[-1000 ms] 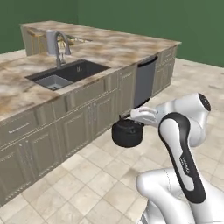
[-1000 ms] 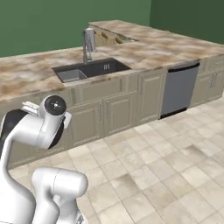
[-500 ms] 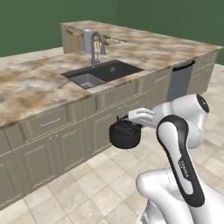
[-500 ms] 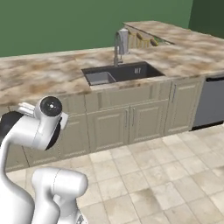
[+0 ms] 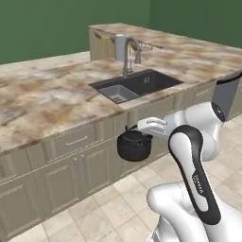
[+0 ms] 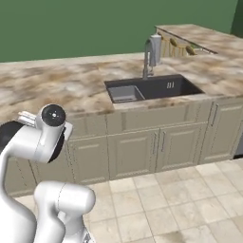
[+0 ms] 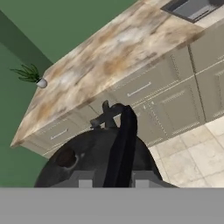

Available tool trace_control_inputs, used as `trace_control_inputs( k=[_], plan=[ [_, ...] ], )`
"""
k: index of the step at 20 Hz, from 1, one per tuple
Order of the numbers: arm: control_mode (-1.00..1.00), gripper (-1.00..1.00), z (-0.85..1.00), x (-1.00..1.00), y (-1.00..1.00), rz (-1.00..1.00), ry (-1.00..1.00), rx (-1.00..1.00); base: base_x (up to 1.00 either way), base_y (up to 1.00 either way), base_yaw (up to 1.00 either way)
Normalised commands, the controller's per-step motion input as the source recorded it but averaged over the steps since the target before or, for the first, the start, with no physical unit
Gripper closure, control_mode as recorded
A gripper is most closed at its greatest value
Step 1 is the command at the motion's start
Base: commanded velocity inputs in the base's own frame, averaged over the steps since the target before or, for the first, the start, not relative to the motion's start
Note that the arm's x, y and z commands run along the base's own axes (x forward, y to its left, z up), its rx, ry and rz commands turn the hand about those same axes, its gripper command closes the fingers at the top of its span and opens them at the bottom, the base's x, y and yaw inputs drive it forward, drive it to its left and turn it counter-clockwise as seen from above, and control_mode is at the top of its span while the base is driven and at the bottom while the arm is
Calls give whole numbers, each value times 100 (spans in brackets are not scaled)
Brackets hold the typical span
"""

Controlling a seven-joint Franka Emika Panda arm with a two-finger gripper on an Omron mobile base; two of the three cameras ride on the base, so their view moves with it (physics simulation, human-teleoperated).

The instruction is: Open the cabinet, pick the kettle from the cabinet, and place it in the sink.

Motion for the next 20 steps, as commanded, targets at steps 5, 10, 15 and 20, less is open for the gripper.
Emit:
trace_control_inputs(
  k=[5, 10, 15, 20],
  plan=[
    [100, 100, 0, 0, 0, 0, 0, 0, 74, 0, 20],
    [100, 100, 0, 0, 0, 0, 0, 0, 66, -12, 26],
    [100, 100, 0, 0, 0, 0, 0, 0, 54, -25, 30],
    [100, 100, 0, 0, 0, 0, 0, 0, 51, -29, 26]
  ],
)
